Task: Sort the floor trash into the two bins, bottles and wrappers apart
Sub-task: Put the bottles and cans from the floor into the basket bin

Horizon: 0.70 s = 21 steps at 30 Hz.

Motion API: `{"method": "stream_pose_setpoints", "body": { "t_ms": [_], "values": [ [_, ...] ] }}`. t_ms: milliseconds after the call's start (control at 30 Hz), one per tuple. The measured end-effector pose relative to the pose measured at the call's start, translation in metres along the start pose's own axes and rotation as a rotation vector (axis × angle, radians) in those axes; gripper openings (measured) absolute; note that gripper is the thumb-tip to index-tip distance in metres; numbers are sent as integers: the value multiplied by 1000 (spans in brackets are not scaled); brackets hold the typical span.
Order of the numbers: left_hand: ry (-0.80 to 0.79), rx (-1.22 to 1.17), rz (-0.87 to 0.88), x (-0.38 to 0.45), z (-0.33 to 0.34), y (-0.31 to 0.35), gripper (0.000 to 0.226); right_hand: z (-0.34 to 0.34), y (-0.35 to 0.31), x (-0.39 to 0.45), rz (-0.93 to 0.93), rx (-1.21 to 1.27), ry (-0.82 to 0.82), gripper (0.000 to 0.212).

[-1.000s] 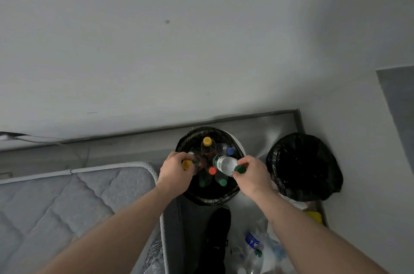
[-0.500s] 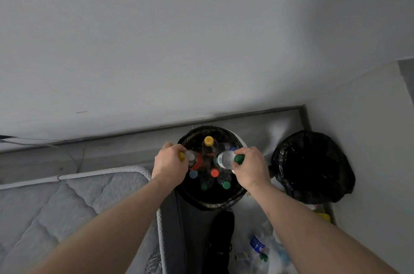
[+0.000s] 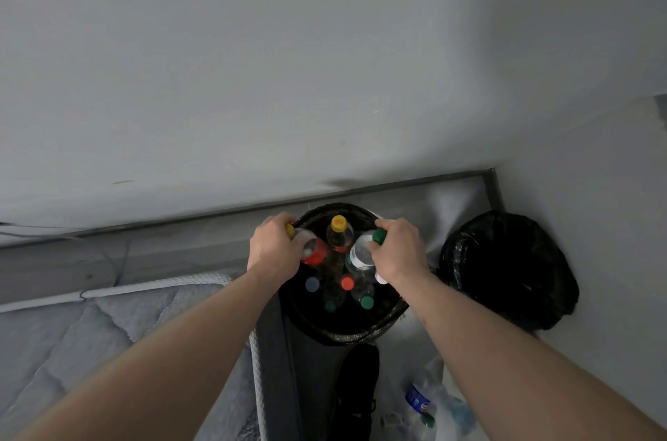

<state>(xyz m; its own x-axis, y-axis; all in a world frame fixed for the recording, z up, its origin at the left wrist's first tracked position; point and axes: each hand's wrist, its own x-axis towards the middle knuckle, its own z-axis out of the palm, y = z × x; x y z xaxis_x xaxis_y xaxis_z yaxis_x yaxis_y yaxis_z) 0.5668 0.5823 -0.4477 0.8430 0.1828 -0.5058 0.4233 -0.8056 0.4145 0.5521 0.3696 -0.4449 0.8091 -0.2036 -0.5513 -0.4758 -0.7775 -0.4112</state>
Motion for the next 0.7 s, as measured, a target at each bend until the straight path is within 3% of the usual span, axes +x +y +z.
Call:
{"method": "stream_pose_setpoints", "body": {
  "t_ms": [233,467,700],
  "values": [
    [-12,-17,-47,5,9,-2,66,-2,7,7,55,-21,-5,65],
    [-75,50,68,-4,3,-9,82,-3,18,0,56,-7,12,84],
    [-111,80,87,-18,-9,4,77,-19,21,-24,68,41,-9,86]
  ]
}}
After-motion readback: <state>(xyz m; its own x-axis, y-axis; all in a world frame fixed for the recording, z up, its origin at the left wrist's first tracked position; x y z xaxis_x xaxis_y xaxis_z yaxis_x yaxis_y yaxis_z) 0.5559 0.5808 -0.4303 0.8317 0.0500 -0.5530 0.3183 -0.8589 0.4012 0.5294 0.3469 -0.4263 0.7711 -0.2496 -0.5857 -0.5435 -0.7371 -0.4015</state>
